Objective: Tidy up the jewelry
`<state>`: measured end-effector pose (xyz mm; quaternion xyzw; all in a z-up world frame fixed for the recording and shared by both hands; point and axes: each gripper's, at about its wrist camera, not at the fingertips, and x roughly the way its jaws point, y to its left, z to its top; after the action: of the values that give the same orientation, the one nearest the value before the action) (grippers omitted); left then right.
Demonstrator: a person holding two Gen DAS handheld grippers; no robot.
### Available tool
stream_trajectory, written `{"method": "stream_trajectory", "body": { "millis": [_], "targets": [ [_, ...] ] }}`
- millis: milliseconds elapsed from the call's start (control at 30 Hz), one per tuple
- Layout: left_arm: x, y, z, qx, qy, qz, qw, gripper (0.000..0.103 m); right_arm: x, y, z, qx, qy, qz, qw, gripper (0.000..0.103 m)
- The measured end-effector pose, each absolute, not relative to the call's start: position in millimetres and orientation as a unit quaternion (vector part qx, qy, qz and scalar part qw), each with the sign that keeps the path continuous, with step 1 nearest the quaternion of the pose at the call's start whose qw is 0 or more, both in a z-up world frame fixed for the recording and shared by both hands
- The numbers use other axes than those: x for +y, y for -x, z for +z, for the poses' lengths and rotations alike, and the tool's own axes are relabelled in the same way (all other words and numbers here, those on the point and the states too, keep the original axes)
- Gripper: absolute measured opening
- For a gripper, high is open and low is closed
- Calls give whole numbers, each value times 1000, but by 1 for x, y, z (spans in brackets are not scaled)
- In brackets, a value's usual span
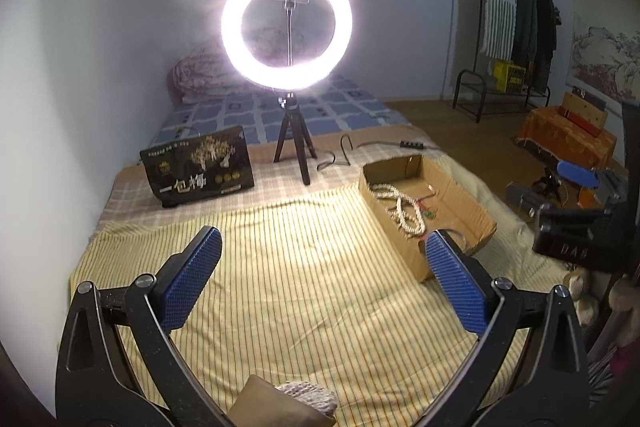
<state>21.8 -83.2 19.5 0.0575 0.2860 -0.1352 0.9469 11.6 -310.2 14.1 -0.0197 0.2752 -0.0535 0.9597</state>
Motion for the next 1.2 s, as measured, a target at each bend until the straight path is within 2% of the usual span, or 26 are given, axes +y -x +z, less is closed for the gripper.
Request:
{"method": "stream_trajectory", "body": {
  "millis": [1200],
  "targets": [
    [-91, -19, 14, 290, -69, -140, 944, 103, -326, -18, 3, 299, -18, -68, 952, 103]
  ]
}}
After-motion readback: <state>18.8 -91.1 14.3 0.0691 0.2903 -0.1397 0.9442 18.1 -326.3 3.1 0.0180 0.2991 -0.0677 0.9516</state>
